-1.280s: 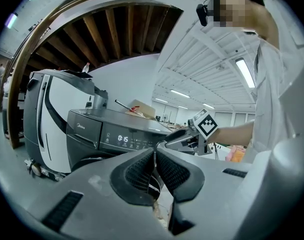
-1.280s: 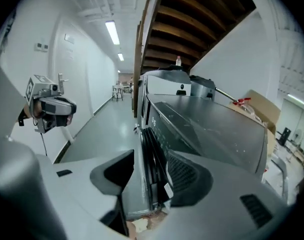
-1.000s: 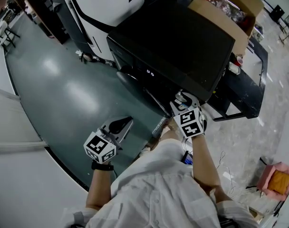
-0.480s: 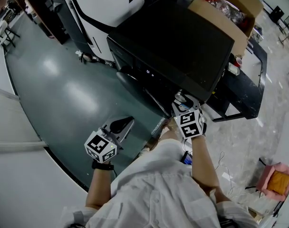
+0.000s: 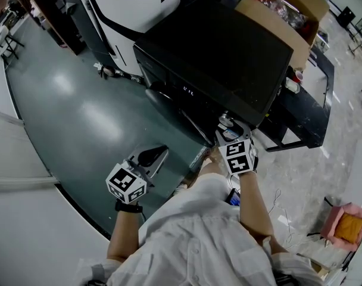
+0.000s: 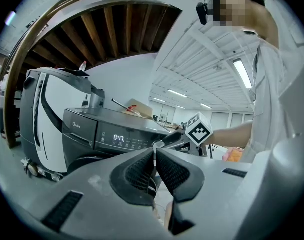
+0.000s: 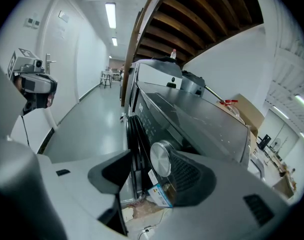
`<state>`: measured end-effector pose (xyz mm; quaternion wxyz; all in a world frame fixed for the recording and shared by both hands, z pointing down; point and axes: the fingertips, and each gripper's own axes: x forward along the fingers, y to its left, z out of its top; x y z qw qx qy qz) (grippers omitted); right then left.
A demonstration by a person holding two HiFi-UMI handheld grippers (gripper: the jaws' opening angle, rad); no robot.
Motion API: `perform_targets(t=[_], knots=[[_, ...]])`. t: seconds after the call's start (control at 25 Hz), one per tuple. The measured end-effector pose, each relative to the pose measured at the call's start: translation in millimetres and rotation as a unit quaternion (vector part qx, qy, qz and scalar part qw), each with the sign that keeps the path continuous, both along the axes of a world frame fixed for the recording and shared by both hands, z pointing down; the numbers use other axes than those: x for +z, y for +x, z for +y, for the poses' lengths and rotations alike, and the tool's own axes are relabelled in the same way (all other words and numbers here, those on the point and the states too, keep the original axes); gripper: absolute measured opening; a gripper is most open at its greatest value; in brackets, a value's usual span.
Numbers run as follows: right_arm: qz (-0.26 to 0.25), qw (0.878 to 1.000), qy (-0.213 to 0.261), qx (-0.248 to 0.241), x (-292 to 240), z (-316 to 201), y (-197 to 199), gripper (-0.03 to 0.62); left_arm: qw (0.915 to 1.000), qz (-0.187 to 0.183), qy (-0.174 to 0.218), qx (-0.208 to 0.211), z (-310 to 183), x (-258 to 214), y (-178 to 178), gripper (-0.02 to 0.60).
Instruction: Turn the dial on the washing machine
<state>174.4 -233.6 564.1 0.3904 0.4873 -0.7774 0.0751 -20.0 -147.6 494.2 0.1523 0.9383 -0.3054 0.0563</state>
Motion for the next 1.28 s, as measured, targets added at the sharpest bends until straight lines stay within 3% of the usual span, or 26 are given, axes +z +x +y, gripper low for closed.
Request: perform_targets(t=[1.28], knots=[[-0.042, 0.995, -0.076, 0.042, 28.0, 17.1, 15.4, 0.273, 0.9999, 0.003, -0.003, 0.016, -3.2, 1.6, 10.9, 0.017]])
